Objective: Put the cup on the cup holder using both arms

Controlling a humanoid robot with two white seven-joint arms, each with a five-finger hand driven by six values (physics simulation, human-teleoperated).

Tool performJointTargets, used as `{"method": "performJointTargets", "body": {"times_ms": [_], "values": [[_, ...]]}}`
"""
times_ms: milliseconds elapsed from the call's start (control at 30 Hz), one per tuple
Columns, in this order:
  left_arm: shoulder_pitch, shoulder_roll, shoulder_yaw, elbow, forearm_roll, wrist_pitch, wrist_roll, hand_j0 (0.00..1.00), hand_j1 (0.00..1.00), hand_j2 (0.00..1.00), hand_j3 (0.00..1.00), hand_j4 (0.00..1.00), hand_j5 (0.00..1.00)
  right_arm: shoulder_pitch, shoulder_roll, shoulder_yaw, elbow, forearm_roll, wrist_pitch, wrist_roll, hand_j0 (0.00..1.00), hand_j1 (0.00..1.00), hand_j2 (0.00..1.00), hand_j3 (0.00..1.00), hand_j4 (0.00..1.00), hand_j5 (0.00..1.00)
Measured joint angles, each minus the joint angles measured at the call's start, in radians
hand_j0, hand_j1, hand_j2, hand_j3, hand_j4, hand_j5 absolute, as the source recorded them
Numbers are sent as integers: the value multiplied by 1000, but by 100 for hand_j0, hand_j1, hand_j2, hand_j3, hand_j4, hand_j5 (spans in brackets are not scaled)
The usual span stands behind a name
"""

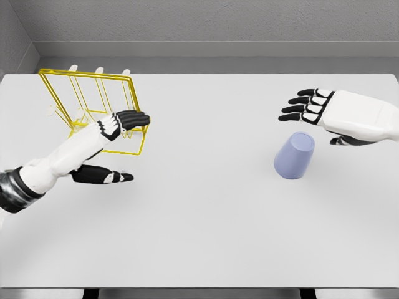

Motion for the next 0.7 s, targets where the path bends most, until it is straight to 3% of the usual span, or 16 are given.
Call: {"method": "performJointTargets", "body": {"times_ms": [200,267,433,600,700], "values": [[11,-3,-4,10,-4,0,0,100,100,100,100,100,100,-11,-10,2,2,-14,0,-6,100,100,100,100,100,100],[11,-4,-2,10,-1,0,0,100,100,100,100,100,100,-52,-14,1,7,-30,0,8,99,99,99,99,99,99],[11,-17,15,6,5,0,0,100,100,100,100,100,100,-153,26,6,32,-37,0,269,99,99,99,99,99,99],[15,-41,20,11,7,0,1,100,100,100,100,100,100,-201,108,58,101,48,-1,344,98,98,98,98,98,98],[25,-56,-28,45,23,0,1,100,100,100,100,100,100,-201,150,88,114,108,-1,355,98,98,98,98,98,98]]}}
